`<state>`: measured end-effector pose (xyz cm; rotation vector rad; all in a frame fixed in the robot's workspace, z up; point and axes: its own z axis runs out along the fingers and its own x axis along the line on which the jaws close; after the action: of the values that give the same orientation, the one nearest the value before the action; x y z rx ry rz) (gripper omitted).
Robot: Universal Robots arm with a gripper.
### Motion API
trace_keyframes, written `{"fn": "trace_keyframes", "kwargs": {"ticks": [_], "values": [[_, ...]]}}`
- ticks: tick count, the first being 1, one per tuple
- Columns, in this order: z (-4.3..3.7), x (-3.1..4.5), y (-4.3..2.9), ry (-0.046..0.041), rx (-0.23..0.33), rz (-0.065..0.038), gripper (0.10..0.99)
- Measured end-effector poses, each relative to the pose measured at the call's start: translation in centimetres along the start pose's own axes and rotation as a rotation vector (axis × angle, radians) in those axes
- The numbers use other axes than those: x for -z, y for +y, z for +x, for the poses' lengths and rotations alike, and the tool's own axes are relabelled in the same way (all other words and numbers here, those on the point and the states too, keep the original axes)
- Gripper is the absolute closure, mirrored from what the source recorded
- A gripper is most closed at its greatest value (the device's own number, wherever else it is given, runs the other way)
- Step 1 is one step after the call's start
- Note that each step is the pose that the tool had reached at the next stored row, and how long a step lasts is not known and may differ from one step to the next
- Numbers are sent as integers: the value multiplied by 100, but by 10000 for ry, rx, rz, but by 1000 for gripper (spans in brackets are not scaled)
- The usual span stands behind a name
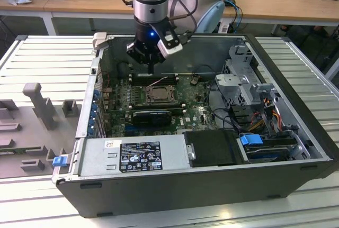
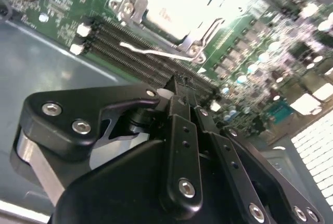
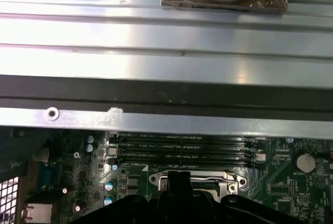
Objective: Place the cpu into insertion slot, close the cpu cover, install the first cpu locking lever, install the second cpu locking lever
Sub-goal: 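Install the first cpu locking lever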
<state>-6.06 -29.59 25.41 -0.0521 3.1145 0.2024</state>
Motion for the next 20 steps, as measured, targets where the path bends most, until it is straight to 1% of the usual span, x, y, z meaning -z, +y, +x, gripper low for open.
{"fn": "trace_keyframes", "kwargs": {"ticks": [1, 6, 10, 20], "values": [[-4, -16, -2, -3, -7, -20, 980], [-19, -114, -16, -3, -24, -22, 980], [-36, -147, -21, -2, -23, -22, 980], [-65, -174, -25, -2, -25, -26, 980]]}}
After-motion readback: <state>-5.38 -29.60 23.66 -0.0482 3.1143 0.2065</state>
